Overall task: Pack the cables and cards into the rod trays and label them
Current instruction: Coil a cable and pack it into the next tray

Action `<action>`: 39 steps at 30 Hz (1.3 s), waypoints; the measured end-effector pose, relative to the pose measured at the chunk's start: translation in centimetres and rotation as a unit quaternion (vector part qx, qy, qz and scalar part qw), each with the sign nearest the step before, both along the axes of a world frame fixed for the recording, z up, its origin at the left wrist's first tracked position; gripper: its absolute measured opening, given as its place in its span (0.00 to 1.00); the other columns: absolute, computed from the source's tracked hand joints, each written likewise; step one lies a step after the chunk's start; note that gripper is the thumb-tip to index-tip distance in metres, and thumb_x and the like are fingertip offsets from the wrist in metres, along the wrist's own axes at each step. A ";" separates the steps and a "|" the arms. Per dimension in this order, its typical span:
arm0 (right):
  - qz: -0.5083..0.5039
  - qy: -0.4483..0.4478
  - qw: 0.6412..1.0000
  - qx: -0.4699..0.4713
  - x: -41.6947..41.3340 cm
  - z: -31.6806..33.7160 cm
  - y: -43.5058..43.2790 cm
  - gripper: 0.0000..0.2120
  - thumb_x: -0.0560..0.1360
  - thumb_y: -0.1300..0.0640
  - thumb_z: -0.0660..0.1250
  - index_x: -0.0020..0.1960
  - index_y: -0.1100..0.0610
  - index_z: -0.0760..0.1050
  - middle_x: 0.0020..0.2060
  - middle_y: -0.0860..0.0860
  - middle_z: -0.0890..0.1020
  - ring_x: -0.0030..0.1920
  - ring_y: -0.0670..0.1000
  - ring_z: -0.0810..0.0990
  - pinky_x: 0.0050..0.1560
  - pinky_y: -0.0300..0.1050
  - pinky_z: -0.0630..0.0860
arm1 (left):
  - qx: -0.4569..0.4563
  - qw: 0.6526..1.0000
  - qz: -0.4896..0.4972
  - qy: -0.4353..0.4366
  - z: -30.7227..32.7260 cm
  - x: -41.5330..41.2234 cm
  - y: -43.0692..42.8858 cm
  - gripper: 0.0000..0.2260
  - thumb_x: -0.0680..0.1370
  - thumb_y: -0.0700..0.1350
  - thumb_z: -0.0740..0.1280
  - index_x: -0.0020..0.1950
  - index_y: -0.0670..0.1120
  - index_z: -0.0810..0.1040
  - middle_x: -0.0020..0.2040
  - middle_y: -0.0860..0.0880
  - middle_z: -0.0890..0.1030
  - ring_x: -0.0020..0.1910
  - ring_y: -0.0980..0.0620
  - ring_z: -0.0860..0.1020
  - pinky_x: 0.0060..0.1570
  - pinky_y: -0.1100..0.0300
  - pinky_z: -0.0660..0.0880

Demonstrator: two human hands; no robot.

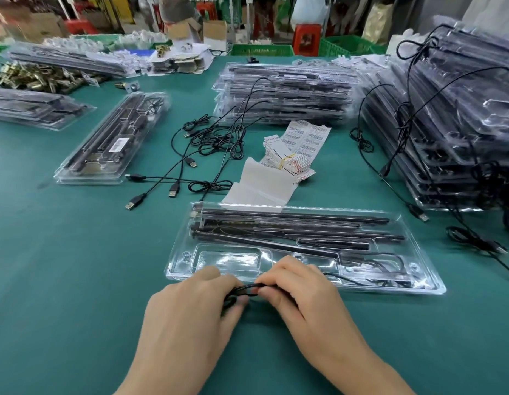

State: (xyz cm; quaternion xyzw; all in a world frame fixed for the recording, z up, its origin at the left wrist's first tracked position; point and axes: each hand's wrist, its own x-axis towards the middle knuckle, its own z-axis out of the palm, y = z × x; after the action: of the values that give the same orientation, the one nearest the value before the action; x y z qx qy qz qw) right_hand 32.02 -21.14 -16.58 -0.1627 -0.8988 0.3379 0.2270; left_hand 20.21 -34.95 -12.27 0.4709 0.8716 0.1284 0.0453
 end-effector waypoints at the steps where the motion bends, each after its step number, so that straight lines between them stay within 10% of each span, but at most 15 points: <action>1: -0.001 -0.001 1.000 -0.007 0.0 0.0 0.0 0.10 0.81 0.49 0.63 0.51 0.49 0.82 0.46 0.39 0.77 0.46 0.46 0.75 0.53 0.40 0.70 | 0.001 1.000 -0.006 0.016 -0.1 0.1 0.3 0.11 0.63 0.53 0.83 0.35 0.59 0.82 0.30 0.57 0.73 0.23 0.51 0.75 0.21 0.63 0.61; 7: -0.004 0.017 0.999 -0.044 -0.1 -0.1 0.1 0.10 0.81 0.51 0.63 0.50 0.50 0.83 0.45 0.39 0.78 0.47 0.45 0.77 0.52 0.44 0.73 | 0.071 0.995 0.009 -0.068 -1.6 0.3 0.0 0.07 0.78 0.61 0.66 0.47 0.59 0.79 0.42 0.58 0.75 0.39 0.57 0.77 0.38 0.63 0.73; 13: -0.003 0.034 0.999 -0.023 -0.2 0.1 -0.1 0.06 0.80 0.53 0.68 0.51 0.53 0.82 0.48 0.42 0.75 0.47 0.48 0.76 0.48 0.45 0.74 | 0.218 0.905 0.023 -0.364 -1.1 -0.3 -0.4 0.09 0.78 0.57 0.70 0.46 0.52 0.84 0.31 0.52 0.79 0.25 0.57 0.73 0.29 0.63 0.70; 20: -0.026 0.005 0.996 0.082 -0.2 -0.1 -0.7 0.03 0.78 0.56 0.72 0.51 0.53 0.81 0.50 0.43 0.72 0.43 0.45 0.72 0.49 0.42 0.72 | 0.217 0.912 0.027 -0.347 -1.2 -0.8 -0.5 0.09 0.79 0.54 0.66 0.47 0.54 0.84 0.26 0.55 0.72 0.27 0.58 0.66 0.28 0.66 0.64; 27: -0.037 0.042 0.982 0.179 0.2 -0.3 -0.8 0.04 0.80 0.62 0.68 0.54 0.56 0.78 0.51 0.47 0.75 0.50 0.50 0.74 0.48 0.47 0.73 | 0.213 0.950 0.005 -0.227 -1.6 -1.3 -1.7 0.11 0.78 0.61 0.63 0.46 0.59 0.81 0.40 0.60 0.84 0.43 0.55 0.83 0.43 0.58 0.77; 32: -0.058 0.066 0.969 0.231 0.3 -0.1 -0.9 0.11 0.77 0.68 0.71 0.56 0.56 0.80 0.51 0.47 0.79 0.51 0.51 0.76 0.48 0.47 0.73 | 0.229 0.945 0.020 -0.232 -2.0 -1.3 -1.8 0.10 0.82 0.59 0.64 0.48 0.58 0.82 0.36 0.57 0.84 0.33 0.59 0.78 0.32 0.69 0.71; 39: -0.023 0.094 0.995 0.023 1.6 2.3 -0.8 0.09 0.83 0.56 0.62 0.56 0.49 0.80 0.42 0.38 0.76 0.44 0.44 0.77 0.47 0.39 0.73 | 0.230 0.921 0.023 -0.313 -2.1 -1.2 -1.9 0.16 0.74 0.64 0.62 0.49 0.58 0.84 0.26 0.52 0.71 0.26 0.58 0.66 0.26 0.63 0.64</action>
State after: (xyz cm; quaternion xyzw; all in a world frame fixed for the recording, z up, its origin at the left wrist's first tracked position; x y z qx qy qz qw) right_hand 33.58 -21.96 -14.30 -0.1451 -0.8772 0.3253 0.3220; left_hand 19.00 -36.81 -14.38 0.3836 0.7702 0.4672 0.2035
